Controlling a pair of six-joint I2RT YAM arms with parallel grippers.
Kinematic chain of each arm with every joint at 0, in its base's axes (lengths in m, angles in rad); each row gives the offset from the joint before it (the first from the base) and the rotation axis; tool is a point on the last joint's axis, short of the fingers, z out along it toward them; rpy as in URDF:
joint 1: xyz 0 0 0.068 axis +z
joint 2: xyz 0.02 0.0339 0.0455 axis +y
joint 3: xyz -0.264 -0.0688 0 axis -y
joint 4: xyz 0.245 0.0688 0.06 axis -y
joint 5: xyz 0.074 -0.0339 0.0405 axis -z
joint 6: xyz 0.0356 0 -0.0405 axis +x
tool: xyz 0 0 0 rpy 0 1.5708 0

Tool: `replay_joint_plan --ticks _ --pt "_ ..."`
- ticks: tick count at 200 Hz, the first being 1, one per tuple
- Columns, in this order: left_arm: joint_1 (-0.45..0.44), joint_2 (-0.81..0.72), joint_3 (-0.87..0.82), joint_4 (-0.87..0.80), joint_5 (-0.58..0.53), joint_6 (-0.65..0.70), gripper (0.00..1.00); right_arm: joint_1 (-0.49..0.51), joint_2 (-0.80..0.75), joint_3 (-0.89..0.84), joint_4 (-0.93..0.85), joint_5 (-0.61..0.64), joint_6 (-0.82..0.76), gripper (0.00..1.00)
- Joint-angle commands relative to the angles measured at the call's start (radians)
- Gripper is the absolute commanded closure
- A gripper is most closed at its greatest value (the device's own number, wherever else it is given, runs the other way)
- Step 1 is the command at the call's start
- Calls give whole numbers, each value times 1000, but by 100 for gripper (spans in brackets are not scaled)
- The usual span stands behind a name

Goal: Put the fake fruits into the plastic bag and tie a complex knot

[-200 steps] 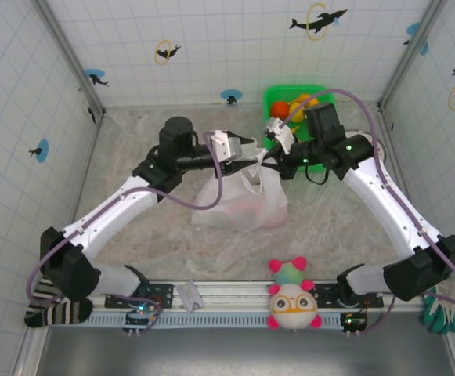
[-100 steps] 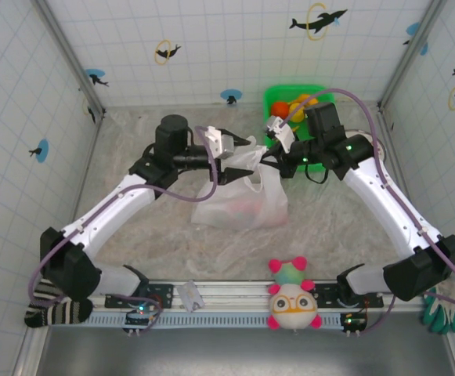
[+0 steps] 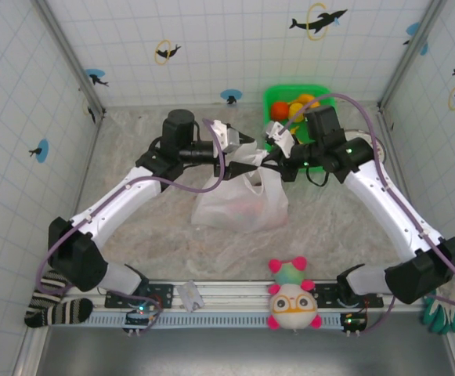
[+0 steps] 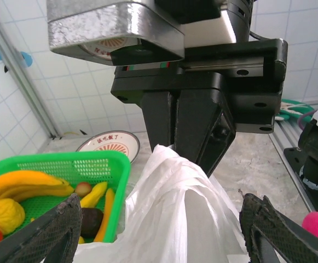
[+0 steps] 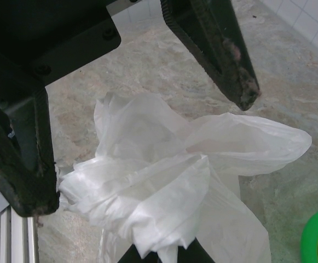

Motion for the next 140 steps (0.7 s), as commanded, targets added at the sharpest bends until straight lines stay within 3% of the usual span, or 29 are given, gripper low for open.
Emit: replay_joint_plan --ticks 1,140 --pt "-2 15 37 -11 35 -11 25 4 -37 -23 27 2 -45 100" --pt "-1 84 46 -108 52 30 48 7 -90 -75 108 -10 -62 100"
